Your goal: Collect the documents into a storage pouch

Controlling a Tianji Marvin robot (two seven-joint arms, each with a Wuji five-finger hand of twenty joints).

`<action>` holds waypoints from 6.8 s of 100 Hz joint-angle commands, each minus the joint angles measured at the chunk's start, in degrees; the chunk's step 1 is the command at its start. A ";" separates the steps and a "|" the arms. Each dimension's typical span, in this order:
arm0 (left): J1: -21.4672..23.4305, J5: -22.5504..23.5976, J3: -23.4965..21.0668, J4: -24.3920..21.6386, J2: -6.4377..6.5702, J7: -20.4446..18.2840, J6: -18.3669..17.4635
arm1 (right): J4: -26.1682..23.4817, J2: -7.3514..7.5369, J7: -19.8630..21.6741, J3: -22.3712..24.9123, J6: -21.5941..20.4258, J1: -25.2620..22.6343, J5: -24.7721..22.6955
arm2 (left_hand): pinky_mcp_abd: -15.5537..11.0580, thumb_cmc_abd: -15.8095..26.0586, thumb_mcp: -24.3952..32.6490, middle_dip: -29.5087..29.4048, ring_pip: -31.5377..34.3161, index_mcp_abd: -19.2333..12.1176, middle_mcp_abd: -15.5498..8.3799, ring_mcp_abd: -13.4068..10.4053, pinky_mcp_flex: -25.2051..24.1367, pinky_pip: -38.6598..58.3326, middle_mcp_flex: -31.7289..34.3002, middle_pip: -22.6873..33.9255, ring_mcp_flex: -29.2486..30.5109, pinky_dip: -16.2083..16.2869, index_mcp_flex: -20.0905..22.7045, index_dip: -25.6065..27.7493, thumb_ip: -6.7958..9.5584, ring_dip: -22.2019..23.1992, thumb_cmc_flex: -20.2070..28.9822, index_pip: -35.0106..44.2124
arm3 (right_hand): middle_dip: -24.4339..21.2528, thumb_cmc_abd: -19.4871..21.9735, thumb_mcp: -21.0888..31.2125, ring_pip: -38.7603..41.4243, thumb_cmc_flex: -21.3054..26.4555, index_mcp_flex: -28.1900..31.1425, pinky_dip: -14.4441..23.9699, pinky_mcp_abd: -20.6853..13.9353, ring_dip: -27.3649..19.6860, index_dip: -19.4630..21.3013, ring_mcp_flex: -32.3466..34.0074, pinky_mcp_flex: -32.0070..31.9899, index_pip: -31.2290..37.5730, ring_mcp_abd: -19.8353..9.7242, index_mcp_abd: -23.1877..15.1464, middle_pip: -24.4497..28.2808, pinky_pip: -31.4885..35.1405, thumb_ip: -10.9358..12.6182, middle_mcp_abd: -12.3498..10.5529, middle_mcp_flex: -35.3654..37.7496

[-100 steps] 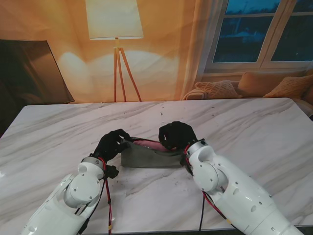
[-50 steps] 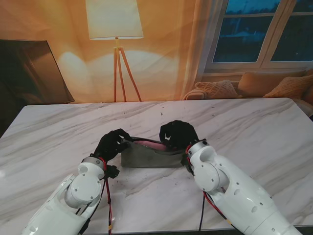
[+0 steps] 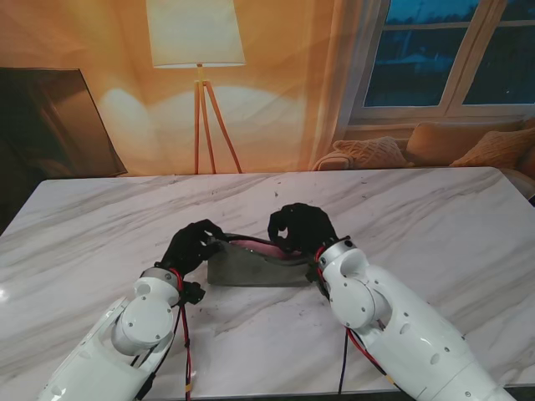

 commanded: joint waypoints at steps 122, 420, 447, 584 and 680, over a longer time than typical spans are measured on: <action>-0.09 -2.51 -0.43 -0.85 -1.02 0.19 1.92 | -0.48 2.24 12.00 1.79 -4.51 -0.90 1.92 | -3.30 6.61 -9.30 -3.74 0.55 3.52 1.43 5.68 -4.17 -1.77 -1.52 5.30 -1.84 2.15 2.06 -4.36 0.42 -0.20 1.46 -4.13 | -15.43 12.34 -10.71 -38.50 -13.96 -8.05 -5.04 -3.90 -14.70 2.73 -27.13 -25.02 -15.93 -2.75 -5.39 -21.39 -45.82 2.57 -5.94 -19.38; -1.22 -2.23 0.02 0.43 -1.23 0.60 2.72 | 12.24 1.55 7.42 4.49 1.68 -1.41 2.70 | -2.37 5.53 -7.54 3.19 9.35 1.92 1.42 3.48 0.47 2.04 4.38 8.66 4.13 4.79 3.61 -2.98 -0.06 3.45 8.58 1.26 | -14.95 3.31 3.86 -33.67 -4.31 -18.51 -3.50 -2.87 -14.27 9.78 -23.09 -20.64 -24.41 -2.59 0.17 -14.96 -39.60 7.34 -4.46 -22.30; -1.40 -2.57 0.11 0.52 -1.30 0.63 2.69 | 12.22 1.68 7.96 4.91 -0.43 -1.74 3.30 | -2.26 5.50 -7.36 2.86 9.87 2.11 1.32 3.73 0.50 2.14 4.41 9.51 4.30 5.61 3.64 -2.90 -0.25 3.77 8.36 1.05 | -15.17 1.78 2.16 -34.15 -5.81 -18.92 -4.07 -3.00 -14.52 9.34 -23.48 -20.86 -24.74 -2.63 0.39 -15.20 -39.69 6.77 -4.62 -22.91; -1.26 -3.72 0.33 0.29 -1.59 1.10 3.05 | 11.55 0.94 5.95 4.91 -4.19 -2.59 6.11 | -2.24 6.07 -7.86 2.53 11.40 2.18 1.52 3.96 0.72 2.17 4.27 11.88 4.87 7.75 3.51 -1.64 -0.45 4.27 9.30 1.87 | -14.24 -1.42 0.96 -33.16 -6.32 -11.84 -4.02 -1.56 -14.07 16.26 -20.43 -19.46 -16.00 -1.42 -1.05 -14.05 -38.90 3.60 -3.59 -17.27; -1.73 -1.54 0.14 0.76 -0.89 -0.48 2.31 | 10.01 0.35 5.78 6.30 -9.86 -4.98 11.58 | -5.28 4.66 -7.39 -1.57 -0.86 2.56 0.08 3.85 -7.67 -3.38 -5.89 0.48 -6.15 1.74 -1.34 -5.46 1.04 0.00 2.74 -7.68 | -1.52 10.82 -5.20 -2.87 7.94 -0.22 0.12 1.45 -3.45 -4.10 9.16 -0.36 0.03 2.63 -1.31 -4.09 -5.00 -0.48 -2.34 18.86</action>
